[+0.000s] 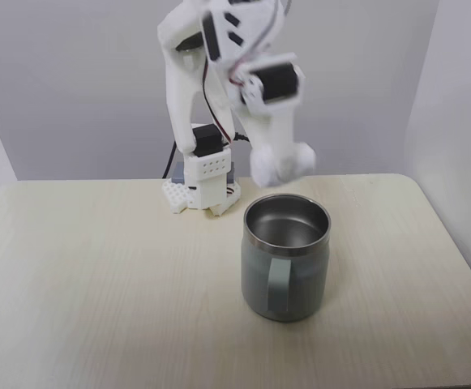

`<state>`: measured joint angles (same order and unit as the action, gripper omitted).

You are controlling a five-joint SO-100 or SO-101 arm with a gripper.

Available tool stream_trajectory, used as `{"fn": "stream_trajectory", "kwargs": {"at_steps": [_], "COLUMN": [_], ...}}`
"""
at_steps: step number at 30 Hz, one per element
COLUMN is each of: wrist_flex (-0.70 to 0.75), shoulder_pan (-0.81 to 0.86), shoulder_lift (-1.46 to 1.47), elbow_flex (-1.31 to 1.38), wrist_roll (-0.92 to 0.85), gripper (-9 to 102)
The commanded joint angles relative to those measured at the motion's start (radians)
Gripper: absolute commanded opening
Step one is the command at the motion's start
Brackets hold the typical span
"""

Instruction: Grasp a dressing and put it in the cup.

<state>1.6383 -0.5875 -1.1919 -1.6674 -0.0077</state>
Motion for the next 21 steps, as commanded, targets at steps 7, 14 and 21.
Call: {"fn": "stream_trajectory", "kwargs": {"at_steps": [7,14,21], "wrist_flex": [-0.138,-0.195,-0.204], "shoulder_pan": [-0.069,-0.074,-0.066], "shoulder_lift": [-0.021,-0.06,-0.021], "elbow_flex": [0.161,0.249,0.301], "wrist_roll": [-0.028,-0.044,-0.058], "gripper": [0,0,0]}}
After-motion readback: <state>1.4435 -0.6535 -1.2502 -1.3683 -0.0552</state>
